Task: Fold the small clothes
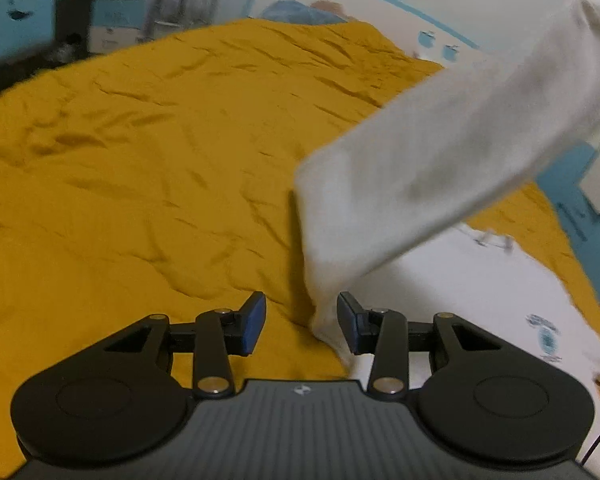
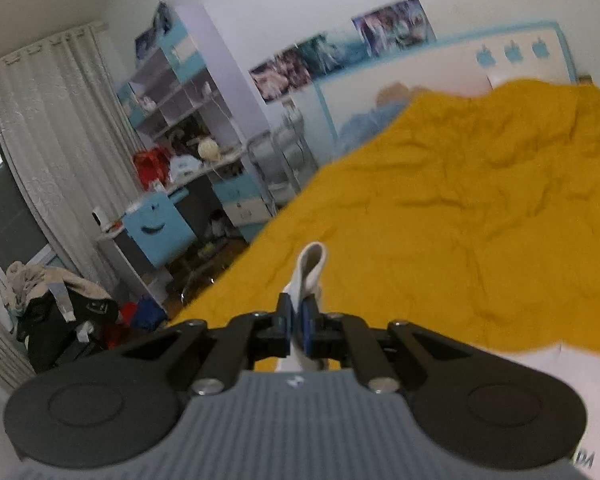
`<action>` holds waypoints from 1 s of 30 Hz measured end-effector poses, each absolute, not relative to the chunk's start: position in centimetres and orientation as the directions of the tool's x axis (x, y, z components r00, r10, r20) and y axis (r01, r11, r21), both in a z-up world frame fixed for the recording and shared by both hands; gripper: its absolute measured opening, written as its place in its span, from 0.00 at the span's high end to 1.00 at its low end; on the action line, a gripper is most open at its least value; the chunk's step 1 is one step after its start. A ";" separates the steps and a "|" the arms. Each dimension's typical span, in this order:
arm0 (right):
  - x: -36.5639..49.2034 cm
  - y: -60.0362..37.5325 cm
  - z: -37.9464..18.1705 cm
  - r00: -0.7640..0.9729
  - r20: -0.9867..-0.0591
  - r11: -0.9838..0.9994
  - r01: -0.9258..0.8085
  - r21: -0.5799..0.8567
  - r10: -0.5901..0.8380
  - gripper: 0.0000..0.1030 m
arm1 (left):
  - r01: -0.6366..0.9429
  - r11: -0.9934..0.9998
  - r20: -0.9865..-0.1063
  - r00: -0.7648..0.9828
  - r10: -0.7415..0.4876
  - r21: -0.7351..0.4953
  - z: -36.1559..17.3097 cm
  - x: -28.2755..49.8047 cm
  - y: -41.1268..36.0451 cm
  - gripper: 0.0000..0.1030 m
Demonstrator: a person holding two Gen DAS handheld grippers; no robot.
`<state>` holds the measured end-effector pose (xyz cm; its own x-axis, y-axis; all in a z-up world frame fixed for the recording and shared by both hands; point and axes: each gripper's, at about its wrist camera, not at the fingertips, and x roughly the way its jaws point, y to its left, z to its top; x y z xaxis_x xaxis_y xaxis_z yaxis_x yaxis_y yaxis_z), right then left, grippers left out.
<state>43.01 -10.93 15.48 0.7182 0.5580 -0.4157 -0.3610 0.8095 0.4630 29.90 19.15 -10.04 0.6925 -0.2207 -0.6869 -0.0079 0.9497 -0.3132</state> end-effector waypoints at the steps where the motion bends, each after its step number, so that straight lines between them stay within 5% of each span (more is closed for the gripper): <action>1: 43.2 -10.9 16.3 0.722 -0.415 0.812 -0.359 0.459 0.554 1.00 | 0.020 0.944 -0.684 0.685 -0.252 -0.328 -10.3 29.9 18.7 0.44; 3: 43.2 -11.0 17.8 0.730 -0.414 0.823 -0.368 0.433 0.544 1.00 | 0.063 0.935 -0.684 0.665 -0.300 -0.349 -11.1 30.1 17.9 0.30; 10: 42.9 -13.4 20.4 0.750 -0.388 0.824 -0.364 0.434 0.536 1.00 | 0.115 0.941 -0.747 0.581 -0.323 -0.317 -14.3 32.6 14.4 0.31; 18: 41.6 -20.2 20.8 0.805 -0.357 0.849 -0.310 0.429 0.474 1.00 | 0.032 0.957 -0.777 0.575 -0.254 -0.288 -16.5 34.5 13.6 0.53; 23: 40.1 -28.9 15.1 0.828 -0.408 0.864 -0.169 0.474 0.385 1.00 | 0.032 0.961 -0.782 0.574 -0.243 -0.274 -17.0 34.3 13.8 0.55; 30: 39.2 -38.2 -3.5 0.709 -0.629 0.842 0.093 0.531 0.319 1.00 | 0.034 0.970 -0.796 0.566 -0.217 -0.240 -17.0 34.5 13.2 0.55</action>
<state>39.23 -38.21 -3.53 0.7087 0.3191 -0.6292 0.0926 0.8421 0.5313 34.52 13.16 -16.95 0.5657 -0.2166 -0.7957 0.0338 0.9702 -0.2401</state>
